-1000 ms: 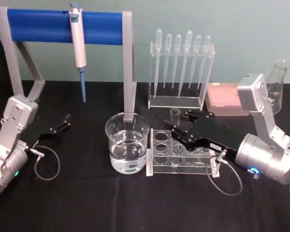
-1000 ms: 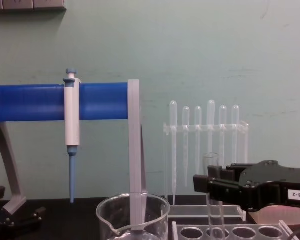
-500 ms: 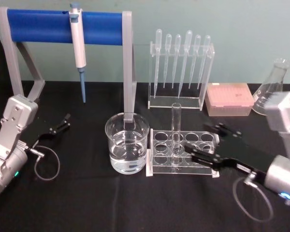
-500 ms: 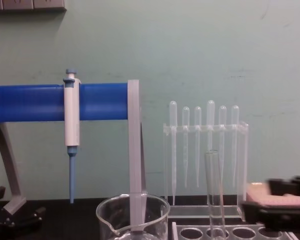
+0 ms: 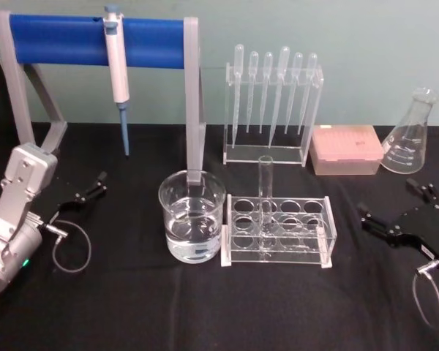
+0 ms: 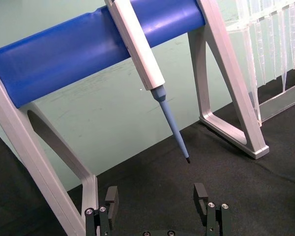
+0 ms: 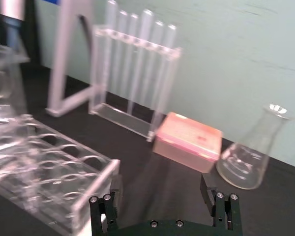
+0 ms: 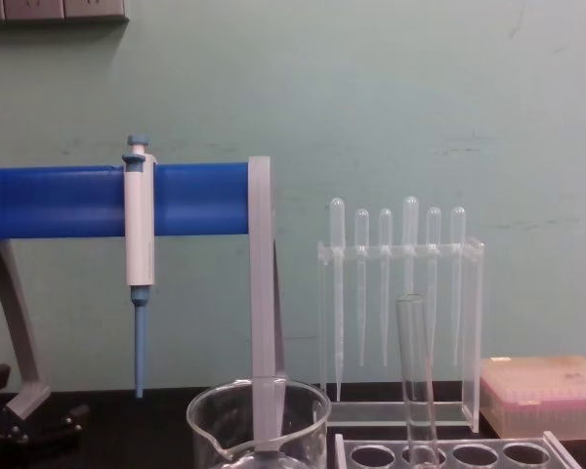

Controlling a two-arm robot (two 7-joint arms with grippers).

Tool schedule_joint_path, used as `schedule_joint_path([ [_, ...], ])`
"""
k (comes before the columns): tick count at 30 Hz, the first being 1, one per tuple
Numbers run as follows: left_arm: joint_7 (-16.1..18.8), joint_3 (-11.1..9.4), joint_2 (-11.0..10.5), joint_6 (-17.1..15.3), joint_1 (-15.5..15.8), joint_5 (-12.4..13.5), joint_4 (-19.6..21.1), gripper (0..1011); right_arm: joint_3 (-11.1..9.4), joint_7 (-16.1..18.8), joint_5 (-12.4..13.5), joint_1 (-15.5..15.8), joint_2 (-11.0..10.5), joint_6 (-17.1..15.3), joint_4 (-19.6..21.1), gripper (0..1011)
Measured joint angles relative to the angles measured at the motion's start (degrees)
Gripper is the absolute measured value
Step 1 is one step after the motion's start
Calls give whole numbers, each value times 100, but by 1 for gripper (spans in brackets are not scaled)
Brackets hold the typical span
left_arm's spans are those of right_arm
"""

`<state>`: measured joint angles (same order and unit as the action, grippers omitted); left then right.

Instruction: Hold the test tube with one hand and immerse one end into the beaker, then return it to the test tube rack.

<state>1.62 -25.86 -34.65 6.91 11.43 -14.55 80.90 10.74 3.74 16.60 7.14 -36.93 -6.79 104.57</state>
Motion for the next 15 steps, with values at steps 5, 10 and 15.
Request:
schedule_joint_path([
  [5,0,0,0,0,0,0,0,1000,263,-143,-332,-540,409,86,-740,1004],
  [10,0,0,0,-1,0,0,0,1000,515,-280,-699,-1045,808,153,-1469,1004],
  [15,0,0,0,0,0,0,0,1000,629,-371,-998,-1249,1025,597,-1885,1004],
])
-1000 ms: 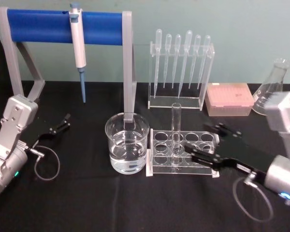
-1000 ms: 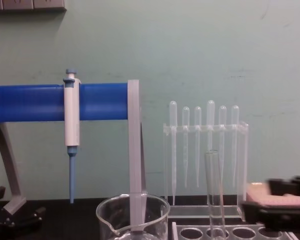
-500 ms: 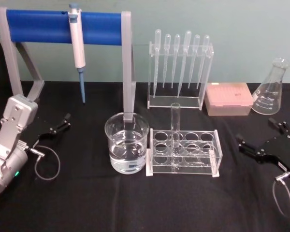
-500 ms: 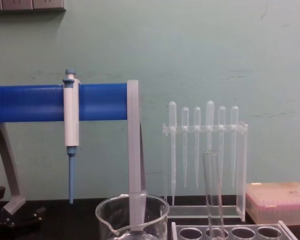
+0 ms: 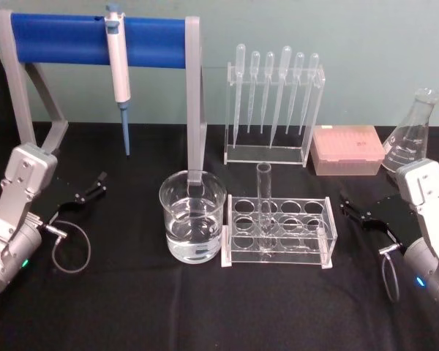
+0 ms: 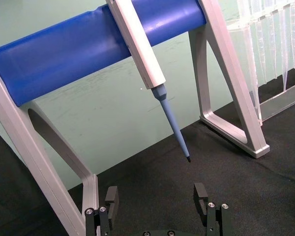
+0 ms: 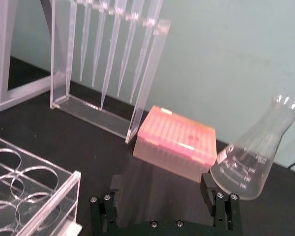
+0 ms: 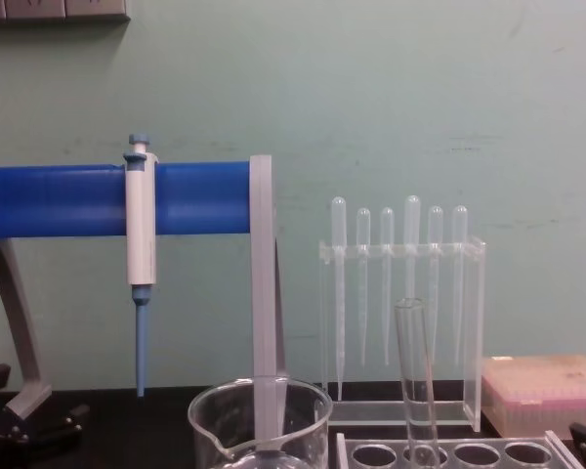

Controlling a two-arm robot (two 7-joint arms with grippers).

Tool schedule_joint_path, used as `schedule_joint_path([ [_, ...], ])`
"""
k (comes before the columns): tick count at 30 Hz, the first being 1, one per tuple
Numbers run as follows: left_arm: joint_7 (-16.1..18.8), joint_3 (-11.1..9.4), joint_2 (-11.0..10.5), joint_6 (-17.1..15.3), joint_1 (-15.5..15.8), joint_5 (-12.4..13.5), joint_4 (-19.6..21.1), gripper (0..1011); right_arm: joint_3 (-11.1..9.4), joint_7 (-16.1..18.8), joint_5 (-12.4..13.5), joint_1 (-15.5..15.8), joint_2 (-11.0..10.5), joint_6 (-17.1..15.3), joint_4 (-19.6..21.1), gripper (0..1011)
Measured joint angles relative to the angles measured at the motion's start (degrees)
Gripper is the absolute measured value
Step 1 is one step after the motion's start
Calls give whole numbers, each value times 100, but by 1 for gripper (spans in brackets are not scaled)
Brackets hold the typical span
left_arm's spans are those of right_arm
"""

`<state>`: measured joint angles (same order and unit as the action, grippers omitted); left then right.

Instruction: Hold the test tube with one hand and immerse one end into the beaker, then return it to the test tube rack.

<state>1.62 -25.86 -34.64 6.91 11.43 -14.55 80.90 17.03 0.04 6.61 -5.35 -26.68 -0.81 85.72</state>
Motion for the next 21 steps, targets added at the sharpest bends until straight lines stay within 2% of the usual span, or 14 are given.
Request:
schedule_joint_path([
  [8,0,0,0,0,0,0,0,1000,5,-164,-405,12,166,1019,-266,1004],
  [11,0,0,0,0,0,0,0,1000,0,-188,-461,19,195,1104,-282,1004],
  [21,0,0,0,0,0,0,0,1000,0,-185,-438,15,183,1069,-276,1004],
])
